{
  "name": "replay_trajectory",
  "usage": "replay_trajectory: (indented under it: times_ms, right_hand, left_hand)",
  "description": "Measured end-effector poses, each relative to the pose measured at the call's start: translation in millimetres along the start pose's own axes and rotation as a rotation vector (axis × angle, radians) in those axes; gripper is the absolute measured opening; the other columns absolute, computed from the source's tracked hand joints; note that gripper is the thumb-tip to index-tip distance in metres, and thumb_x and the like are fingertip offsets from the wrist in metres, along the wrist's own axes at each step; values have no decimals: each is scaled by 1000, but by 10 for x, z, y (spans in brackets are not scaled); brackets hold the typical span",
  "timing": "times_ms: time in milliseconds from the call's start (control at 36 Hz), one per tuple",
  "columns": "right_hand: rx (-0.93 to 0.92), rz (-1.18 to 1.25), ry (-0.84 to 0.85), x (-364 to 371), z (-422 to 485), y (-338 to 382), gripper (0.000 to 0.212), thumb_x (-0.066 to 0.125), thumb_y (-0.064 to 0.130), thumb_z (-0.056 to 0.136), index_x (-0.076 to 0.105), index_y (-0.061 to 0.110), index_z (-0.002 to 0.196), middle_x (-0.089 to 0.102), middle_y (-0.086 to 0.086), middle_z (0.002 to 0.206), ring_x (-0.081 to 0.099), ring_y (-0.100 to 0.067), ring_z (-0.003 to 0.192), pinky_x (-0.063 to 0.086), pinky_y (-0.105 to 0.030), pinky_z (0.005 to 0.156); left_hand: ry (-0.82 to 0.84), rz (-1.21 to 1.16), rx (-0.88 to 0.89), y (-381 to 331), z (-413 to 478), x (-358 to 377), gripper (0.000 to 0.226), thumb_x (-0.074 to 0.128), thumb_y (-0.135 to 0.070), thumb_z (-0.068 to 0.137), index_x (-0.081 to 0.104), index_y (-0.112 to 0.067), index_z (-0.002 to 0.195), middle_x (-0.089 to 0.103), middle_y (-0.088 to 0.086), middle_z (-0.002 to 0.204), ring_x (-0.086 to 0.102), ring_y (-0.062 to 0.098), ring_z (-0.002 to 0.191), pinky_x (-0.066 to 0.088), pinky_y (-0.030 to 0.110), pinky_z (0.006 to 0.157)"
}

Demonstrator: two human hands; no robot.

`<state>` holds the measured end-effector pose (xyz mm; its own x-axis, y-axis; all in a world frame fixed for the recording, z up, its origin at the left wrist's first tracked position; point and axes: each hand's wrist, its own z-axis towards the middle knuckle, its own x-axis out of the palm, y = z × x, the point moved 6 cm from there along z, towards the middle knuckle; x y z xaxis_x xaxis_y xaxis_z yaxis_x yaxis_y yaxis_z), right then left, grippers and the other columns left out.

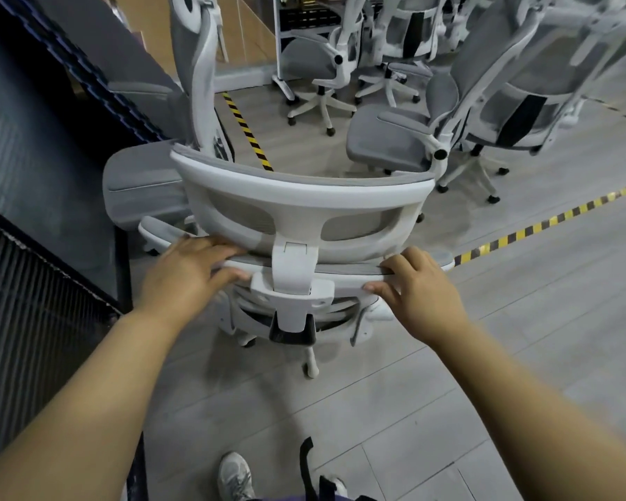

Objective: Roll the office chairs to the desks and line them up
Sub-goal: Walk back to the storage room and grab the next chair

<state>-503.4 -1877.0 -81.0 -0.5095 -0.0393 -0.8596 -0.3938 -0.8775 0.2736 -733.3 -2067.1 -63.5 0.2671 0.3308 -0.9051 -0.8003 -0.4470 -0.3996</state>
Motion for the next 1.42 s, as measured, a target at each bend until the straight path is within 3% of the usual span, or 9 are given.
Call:
replay_trajectory:
  times_ms: [167,333,472,639,861,1028,1167,1250,1417]
  right_hand:
    - [61,-21,-19,-319,-227,-488,68,33,67,88,63,6,84,55,-8,80,52,-26,71,36,-26,57]
    - [141,-28,-40,-618,-425,-955,68,35,66,88,65,5,89,56,-9,83,53,-27,73,43,-31,60]
    - [247,2,-52,-803,-607,-1333,66,38,67,86,64,6,90,54,-6,84,53,-27,74,40,-29,60]
    - [381,-37,-64,-1038,-749,-1709,67,39,68,83,66,7,92,56,-6,84,55,-27,75,31,-23,61]
    - [681,-10,-27,-1279,-831,-2373,43,69,45,78,68,11,106,57,-2,99,55,-24,94,42,-31,72]
    - [844,-54,-42,-1511,-821,-2895,44,70,39,80,66,12,114,57,-3,108,55,-23,100,44,-31,82]
    - [966,-122,-64,-1693,-842,-3347,43,67,41,82,65,17,118,58,0,115,56,-20,103,45,-32,81]
    - [1050,-140,-92,-1778,-887,-3611,42,66,42,83,64,21,119,57,4,120,55,-16,107,40,-28,78]
    - [1162,-151,-130,-1920,-932,-4127,43,68,40,82,64,17,119,58,2,121,53,-17,111,34,-24,79]
  left_hand:
    - [-49,-99,86,-633,177,174,30,68,-33,80,69,-26,109,63,-6,121,42,12,109,32,30,89]
    - [-4,-156,198,-1096,406,421,50,47,-63,73,69,-31,104,65,-14,109,51,15,102,37,34,86]
    - [1,-201,269,-1523,580,626,49,57,-55,70,73,-21,102,70,-1,109,52,11,101,36,32,89]
    - [64,-188,372,-1979,913,908,53,49,-57,72,72,-20,102,70,0,109,55,15,101,32,29,90]
    - [99,-212,457,-2622,1522,1305,57,53,-58,70,71,-18,105,69,1,110,51,12,101,35,37,95]
    - [152,-238,577,-3130,2082,1717,54,48,-62,73,70,-24,105,69,-6,106,56,17,103,36,45,101]
    - [169,-270,678,-3647,2524,2063,53,49,-60,73,71,-23,103,70,-6,104,59,19,100,31,30,91]
    - [208,-244,706,-3946,2771,2280,55,47,-65,71,69,-27,104,69,-6,105,57,22,103,33,34,95]
    - [246,-267,699,-4552,3185,2582,36,70,-45,75,68,-20,102,67,2,103,51,24,103,40,36,88]
